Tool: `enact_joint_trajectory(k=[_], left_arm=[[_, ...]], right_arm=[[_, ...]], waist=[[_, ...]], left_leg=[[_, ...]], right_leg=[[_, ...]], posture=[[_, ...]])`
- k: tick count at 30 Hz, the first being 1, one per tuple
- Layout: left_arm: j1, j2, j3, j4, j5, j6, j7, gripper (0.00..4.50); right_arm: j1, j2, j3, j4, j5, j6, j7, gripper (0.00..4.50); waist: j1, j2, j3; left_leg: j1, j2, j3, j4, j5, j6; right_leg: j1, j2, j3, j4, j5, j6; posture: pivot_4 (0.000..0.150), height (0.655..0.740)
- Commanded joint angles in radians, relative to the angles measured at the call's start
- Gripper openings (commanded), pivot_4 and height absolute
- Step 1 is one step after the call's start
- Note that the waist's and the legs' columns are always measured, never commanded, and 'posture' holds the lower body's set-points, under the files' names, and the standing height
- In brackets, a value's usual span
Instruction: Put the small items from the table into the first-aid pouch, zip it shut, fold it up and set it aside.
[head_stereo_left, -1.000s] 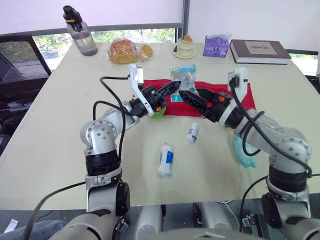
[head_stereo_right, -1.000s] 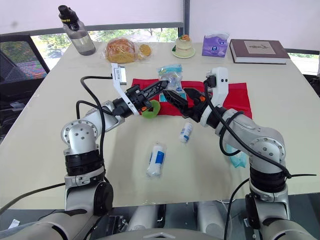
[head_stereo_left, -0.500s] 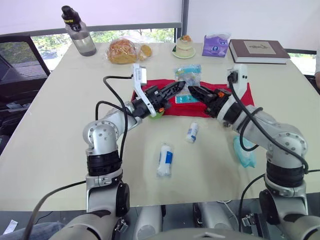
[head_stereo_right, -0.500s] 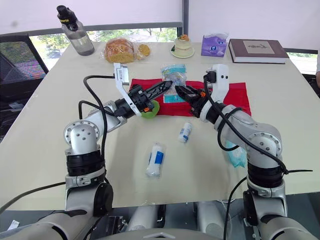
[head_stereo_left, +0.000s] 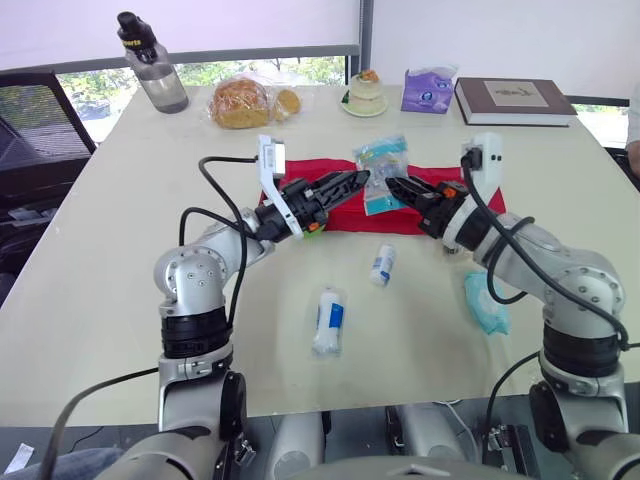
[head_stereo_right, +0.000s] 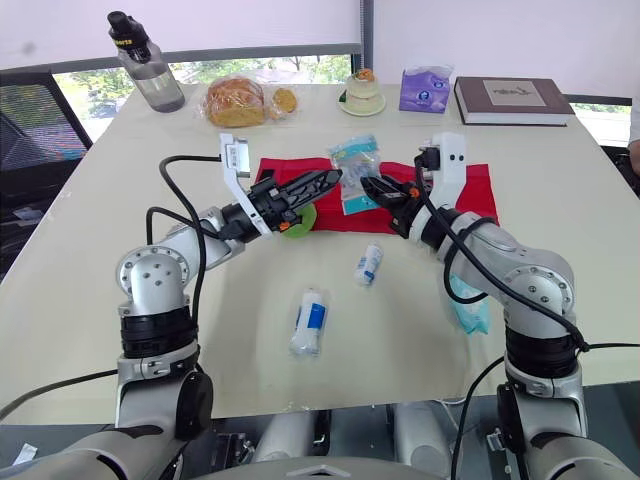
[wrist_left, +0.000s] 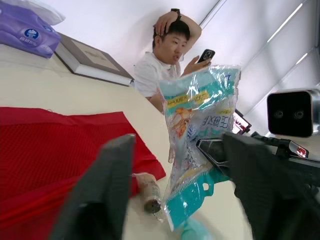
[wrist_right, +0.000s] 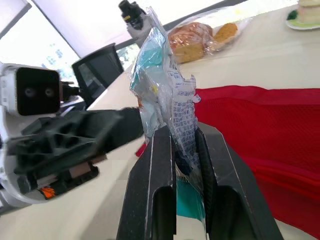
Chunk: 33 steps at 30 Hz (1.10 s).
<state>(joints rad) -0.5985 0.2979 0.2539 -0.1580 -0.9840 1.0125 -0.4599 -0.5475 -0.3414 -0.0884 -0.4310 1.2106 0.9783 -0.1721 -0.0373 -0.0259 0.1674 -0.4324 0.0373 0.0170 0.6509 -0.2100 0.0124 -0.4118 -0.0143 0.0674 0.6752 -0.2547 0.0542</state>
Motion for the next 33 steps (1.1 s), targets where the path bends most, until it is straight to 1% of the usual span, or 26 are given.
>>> enact_joint_trajectory(k=[1,2,4,7,10,12,19,22,25,31,33], left_arm=[[-0.002,0.055,0.016,0.004,0.028,-0.05,-0.036,4.45],[-0.003,0.076,0.013,0.018,0.048,-0.066,-0.048,4.45],[-0.016,0.141,-0.022,0.077,0.15,-0.135,-0.075,4.45],[-0.057,0.225,-0.118,0.216,0.339,-0.277,-0.122,4.45],[-0.127,0.243,-0.18,0.388,0.479,-0.406,-0.141,4.45],[-0.175,0.258,-0.242,0.507,0.587,-0.527,-0.189,4.45],[-0.371,0.277,-0.378,0.949,0.851,-0.882,-0.31,4.45],[-0.425,0.277,-0.421,1.1,0.927,-0.982,-0.373,4.45],[-0.456,0.274,-0.45,1.184,0.978,-1.049,-0.448,4.45],[-0.47,0.287,-0.484,1.251,1.053,-1.143,-0.575,4.45],[-0.474,0.292,-0.483,1.27,1.08,-1.167,-0.568,4.45]], right_arm=[[0.011,-0.02,-0.043,-0.033,0.016,-0.006,-0.001,0.04],[0.018,-0.025,-0.048,-0.033,0.016,-0.006,-0.003,0.04],[0.034,-0.038,-0.059,-0.033,0.008,-0.011,-0.004,0.04],[0.048,-0.042,-0.066,-0.03,-0.009,-0.022,-0.006,0.04],[0.052,-0.039,-0.063,-0.031,-0.024,-0.025,0.0,0.04],[0.056,-0.039,-0.061,-0.032,-0.037,-0.026,0.008,0.04],[0.068,-0.033,-0.068,-0.039,-0.071,-0.035,0.023,0.04],[0.072,-0.026,-0.067,-0.041,-0.087,-0.044,0.028,0.04],[0.072,-0.019,-0.067,-0.042,-0.102,-0.054,0.031,0.04],[0.087,-0.001,-0.067,-0.054,-0.126,-0.071,0.03,0.04],[0.092,0.006,-0.066,-0.059,-0.133,-0.075,0.03,0.04]], waist=[[-0.002,0.0,0.0],[-0.004,0.0,0.0],[-0.004,0.0,0.0],[-0.003,0.0,0.0],[0.003,0.0,0.0],[0.004,0.0,0.0],[0.002,0.0,0.0],[0.0,0.0,0.0],[0.0,0.0,0.0],[0.001,0.0,0.0],[0.001,0.0,0.0]], left_leg=[[0.0,0.0,0.0,0.0,0.0,0.0],[0.0,0.0,0.0,0.0,0.0,0.0],[0.0,0.0,0.0,-0.001,0.0,0.0],[0.001,0.0,0.0,-0.002,0.0,0.0],[0.0,0.0,0.001,-0.002,0.0,0.0],[-0.001,0.0,0.001,-0.001,0.0,0.0],[-0.004,0.0,0.001,-0.008,0.0,0.0],[-0.005,0.0,0.001,-0.01,0.0,0.0],[-0.007,0.0,0.001,-0.01,0.0,0.0],[-0.02,0.0,0.0,-0.006,0.0,0.0],[-0.02,0.0,0.0,-0.006,0.0,0.0]], right_leg=[[0.0,0.0,0.0,0.0,0.0,0.0],[0.0,0.0,0.0,0.0,0.0,0.0],[0.0,0.0,0.0,0.0,0.0,0.0],[-0.001,0.001,0.0,-0.001,0.0,0.0],[-0.001,0.0,0.0,-0.002,0.0,0.0],[0.0,0.0,0.0,-0.003,0.0,0.0],[-0.001,0.0,-0.001,-0.012,0.0,0.0],[-0.003,-0.001,-0.001,-0.012,0.0,0.0],[-0.005,0.0,-0.001,-0.013,0.0,0.0],[-0.015,-0.001,-0.003,-0.01,0.001,0.001],[-0.015,-0.001,-0.003,-0.01,0.001,0.001]], posture=[[0.15,0.74],[0.15,0.74],[0.15,0.74],[0.15,0.74],[0.15,0.74],[0.15,0.74],[0.15,0.74],[0.15,0.74],[0.15,0.74],[0.15,0.74],[0.15,0.74]])
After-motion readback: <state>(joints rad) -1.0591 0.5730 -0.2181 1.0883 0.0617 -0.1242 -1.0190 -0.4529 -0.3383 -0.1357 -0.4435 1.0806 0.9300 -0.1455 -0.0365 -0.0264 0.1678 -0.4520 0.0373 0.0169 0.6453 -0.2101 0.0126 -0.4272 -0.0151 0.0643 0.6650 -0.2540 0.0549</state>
